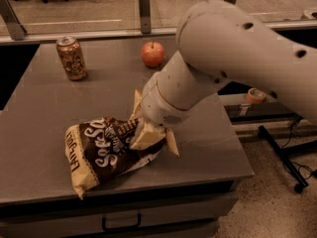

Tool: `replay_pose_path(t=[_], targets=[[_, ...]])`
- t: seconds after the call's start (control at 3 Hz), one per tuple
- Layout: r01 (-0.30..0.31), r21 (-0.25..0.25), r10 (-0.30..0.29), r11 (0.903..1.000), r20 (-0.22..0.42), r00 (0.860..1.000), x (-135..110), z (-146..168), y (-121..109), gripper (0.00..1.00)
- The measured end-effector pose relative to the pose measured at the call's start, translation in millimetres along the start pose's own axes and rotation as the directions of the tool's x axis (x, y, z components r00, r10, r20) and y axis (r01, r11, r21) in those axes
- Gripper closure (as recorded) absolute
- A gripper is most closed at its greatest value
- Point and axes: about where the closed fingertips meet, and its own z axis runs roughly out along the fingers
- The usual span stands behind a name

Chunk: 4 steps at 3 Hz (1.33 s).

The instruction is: Move brown chip bag near orange can

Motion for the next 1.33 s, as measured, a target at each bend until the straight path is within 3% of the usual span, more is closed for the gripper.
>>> replay_pose_path(t=[0.33, 0.67, 1.0, 1.33], targets=[[-0.127, 0.05, 0.126, 0.9907, 0.006, 0.992, -1.1, 3.4, -40.4, 1.0], [-0.247, 0.116, 0.244, 0.9621, 0.034, 0.969, -9.2, 0.7, -82.5, 1.0], [-0.344, 0.171, 0.334, 0.9231, 0.085, 0.939, -19.5, -18.4, -116.4, 1.0], [-0.389, 0.209, 0.366, 0.8973, 0.138, 0.92, -37.3, -31.4, -142.5, 1.0]])
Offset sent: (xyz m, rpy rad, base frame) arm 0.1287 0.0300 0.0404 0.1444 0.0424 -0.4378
